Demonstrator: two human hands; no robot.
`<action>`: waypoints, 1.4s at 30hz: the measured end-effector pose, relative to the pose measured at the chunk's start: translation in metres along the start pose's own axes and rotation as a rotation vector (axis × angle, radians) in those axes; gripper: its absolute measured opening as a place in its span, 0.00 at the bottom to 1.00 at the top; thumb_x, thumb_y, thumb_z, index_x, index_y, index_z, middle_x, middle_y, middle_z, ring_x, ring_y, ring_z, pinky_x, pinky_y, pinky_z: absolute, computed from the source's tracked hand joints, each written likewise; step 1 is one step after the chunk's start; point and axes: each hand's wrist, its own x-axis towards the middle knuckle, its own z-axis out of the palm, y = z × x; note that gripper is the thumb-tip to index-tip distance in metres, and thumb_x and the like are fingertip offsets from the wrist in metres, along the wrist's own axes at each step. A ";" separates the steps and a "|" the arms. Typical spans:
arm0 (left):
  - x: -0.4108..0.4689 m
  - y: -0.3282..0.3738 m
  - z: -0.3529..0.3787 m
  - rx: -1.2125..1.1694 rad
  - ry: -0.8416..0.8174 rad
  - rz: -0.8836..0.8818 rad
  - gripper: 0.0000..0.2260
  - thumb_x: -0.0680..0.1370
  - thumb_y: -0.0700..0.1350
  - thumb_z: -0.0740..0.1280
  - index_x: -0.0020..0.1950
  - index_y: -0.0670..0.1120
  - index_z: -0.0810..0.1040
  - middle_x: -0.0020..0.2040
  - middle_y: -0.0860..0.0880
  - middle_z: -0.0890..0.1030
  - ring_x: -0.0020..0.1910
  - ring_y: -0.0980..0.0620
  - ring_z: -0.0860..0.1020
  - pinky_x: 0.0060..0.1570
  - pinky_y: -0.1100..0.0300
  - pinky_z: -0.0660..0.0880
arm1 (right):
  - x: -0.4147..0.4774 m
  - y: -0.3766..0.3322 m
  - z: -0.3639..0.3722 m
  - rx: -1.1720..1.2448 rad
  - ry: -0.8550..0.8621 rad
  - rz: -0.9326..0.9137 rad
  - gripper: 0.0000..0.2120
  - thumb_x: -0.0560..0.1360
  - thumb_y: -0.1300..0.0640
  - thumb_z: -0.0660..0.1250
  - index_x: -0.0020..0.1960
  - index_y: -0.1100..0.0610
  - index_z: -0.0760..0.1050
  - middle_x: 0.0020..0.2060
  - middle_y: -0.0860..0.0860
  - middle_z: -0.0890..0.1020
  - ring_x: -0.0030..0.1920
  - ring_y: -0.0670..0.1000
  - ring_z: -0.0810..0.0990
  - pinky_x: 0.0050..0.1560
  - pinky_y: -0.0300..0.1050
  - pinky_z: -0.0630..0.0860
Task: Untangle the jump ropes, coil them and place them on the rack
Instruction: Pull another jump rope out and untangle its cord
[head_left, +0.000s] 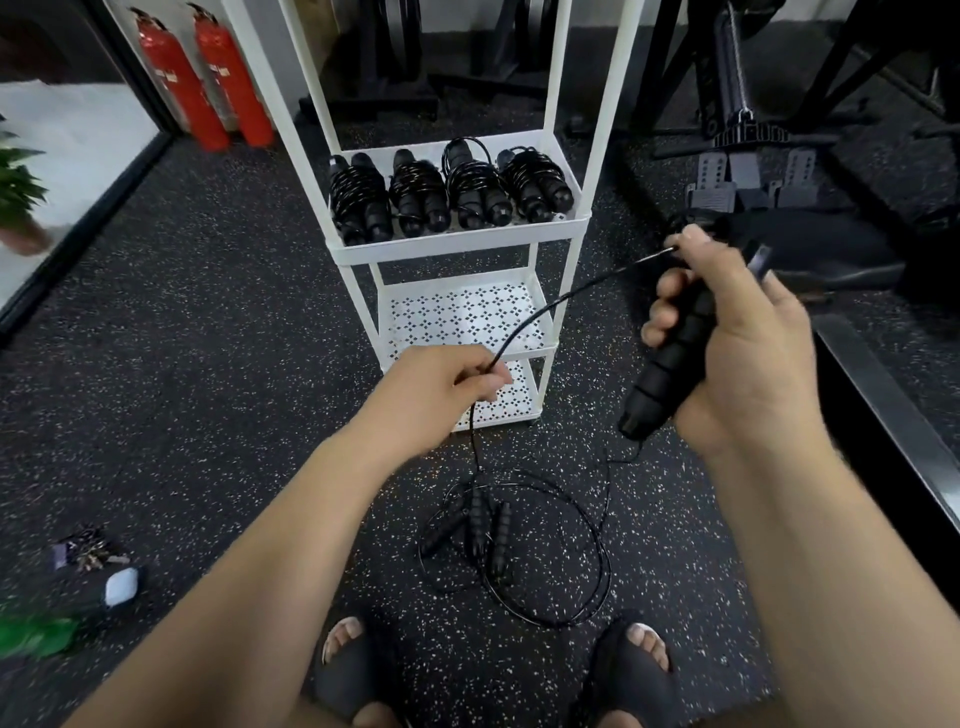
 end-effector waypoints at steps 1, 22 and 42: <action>-0.001 0.004 -0.001 -0.017 0.025 0.021 0.06 0.85 0.51 0.69 0.56 0.60 0.85 0.46 0.60 0.86 0.26 0.62 0.73 0.29 0.66 0.72 | -0.002 0.003 0.003 -0.008 -0.017 0.025 0.12 0.81 0.53 0.74 0.59 0.60 0.79 0.36 0.51 0.80 0.32 0.48 0.73 0.32 0.41 0.72; -0.014 0.034 -0.015 -0.080 0.219 0.205 0.07 0.82 0.43 0.73 0.55 0.55 0.82 0.42 0.61 0.86 0.43 0.67 0.81 0.48 0.58 0.75 | -0.021 0.057 0.029 -0.332 -0.174 0.240 0.08 0.79 0.56 0.76 0.48 0.61 0.82 0.36 0.56 0.82 0.30 0.51 0.75 0.32 0.45 0.72; 0.011 -0.029 0.043 0.080 -0.189 0.006 0.08 0.81 0.44 0.71 0.48 0.58 0.83 0.44 0.58 0.86 0.44 0.53 0.85 0.45 0.57 0.81 | -0.012 0.005 0.024 0.020 -0.116 0.097 0.11 0.80 0.65 0.71 0.42 0.55 0.74 0.32 0.51 0.76 0.28 0.48 0.69 0.29 0.42 0.68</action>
